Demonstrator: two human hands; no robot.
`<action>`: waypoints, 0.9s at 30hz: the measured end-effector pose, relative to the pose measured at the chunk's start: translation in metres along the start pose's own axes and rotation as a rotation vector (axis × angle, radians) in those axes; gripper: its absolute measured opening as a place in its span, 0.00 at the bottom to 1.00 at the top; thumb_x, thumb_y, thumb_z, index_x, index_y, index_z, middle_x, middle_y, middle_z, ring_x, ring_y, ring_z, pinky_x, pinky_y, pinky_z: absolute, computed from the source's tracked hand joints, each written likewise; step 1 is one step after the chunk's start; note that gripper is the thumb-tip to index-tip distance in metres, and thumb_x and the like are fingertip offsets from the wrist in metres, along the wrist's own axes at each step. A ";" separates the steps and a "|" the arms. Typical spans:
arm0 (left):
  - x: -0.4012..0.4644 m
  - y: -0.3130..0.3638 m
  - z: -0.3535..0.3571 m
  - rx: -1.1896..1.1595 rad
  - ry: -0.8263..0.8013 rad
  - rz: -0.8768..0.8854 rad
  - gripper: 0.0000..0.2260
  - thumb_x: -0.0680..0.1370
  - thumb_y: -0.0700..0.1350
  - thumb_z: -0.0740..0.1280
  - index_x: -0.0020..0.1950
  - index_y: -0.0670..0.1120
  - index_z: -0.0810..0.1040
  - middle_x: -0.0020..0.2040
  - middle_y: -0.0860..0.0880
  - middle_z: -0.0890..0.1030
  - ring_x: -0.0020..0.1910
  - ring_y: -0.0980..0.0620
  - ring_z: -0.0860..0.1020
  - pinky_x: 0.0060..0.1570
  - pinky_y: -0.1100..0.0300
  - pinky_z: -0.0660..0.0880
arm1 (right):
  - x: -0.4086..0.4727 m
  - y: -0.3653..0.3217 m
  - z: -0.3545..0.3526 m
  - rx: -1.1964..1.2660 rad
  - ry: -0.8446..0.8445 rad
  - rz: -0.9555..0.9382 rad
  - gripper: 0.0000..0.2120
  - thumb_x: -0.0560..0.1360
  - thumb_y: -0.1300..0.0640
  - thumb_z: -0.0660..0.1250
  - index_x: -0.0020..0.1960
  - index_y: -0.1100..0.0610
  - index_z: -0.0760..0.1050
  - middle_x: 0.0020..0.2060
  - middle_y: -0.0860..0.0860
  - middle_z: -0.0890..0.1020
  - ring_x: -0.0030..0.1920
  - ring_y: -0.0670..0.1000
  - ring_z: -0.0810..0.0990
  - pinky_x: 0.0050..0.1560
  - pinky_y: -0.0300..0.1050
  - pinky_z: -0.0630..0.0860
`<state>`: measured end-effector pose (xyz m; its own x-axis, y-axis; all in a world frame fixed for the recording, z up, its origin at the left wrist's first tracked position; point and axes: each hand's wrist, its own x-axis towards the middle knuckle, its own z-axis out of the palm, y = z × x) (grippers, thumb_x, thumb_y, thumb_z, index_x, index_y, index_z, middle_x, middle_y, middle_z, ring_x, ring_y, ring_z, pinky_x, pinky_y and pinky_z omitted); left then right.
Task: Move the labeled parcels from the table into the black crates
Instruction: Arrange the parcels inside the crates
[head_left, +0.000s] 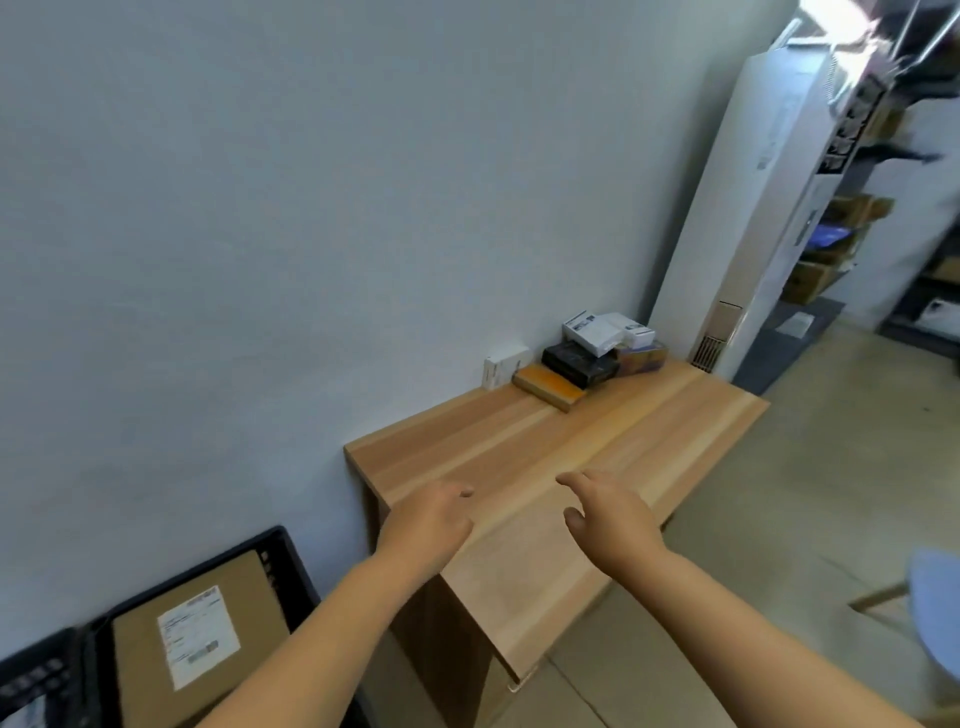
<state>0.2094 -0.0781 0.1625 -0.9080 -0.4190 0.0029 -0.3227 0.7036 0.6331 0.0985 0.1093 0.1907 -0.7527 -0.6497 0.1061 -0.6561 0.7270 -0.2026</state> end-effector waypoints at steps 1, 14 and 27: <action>0.008 0.010 0.007 -0.012 -0.006 0.009 0.18 0.79 0.47 0.61 0.69 0.55 0.69 0.68 0.54 0.72 0.64 0.56 0.72 0.47 0.66 0.68 | 0.002 0.015 -0.003 0.002 0.005 0.012 0.21 0.80 0.56 0.59 0.72 0.49 0.64 0.66 0.46 0.72 0.65 0.49 0.71 0.59 0.43 0.72; 0.154 0.069 0.094 -0.199 -0.019 -0.035 0.17 0.77 0.48 0.63 0.66 0.56 0.73 0.61 0.52 0.75 0.59 0.57 0.73 0.52 0.57 0.75 | 0.073 0.179 -0.007 -0.026 0.012 0.135 0.18 0.79 0.56 0.59 0.68 0.49 0.69 0.62 0.44 0.74 0.64 0.47 0.70 0.58 0.42 0.72; 0.335 0.088 0.139 -0.215 0.021 -0.157 0.17 0.77 0.48 0.63 0.66 0.55 0.73 0.62 0.52 0.76 0.60 0.57 0.74 0.50 0.60 0.71 | 0.271 0.284 0.002 -0.007 -0.085 0.099 0.19 0.79 0.56 0.60 0.69 0.49 0.69 0.64 0.45 0.73 0.64 0.48 0.71 0.57 0.42 0.72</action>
<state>-0.1606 -0.0766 0.1114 -0.8446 -0.5270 -0.0940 -0.3932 0.4917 0.7769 -0.2916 0.1390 0.1604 -0.8069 -0.5907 0.0029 -0.5791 0.7901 -0.2010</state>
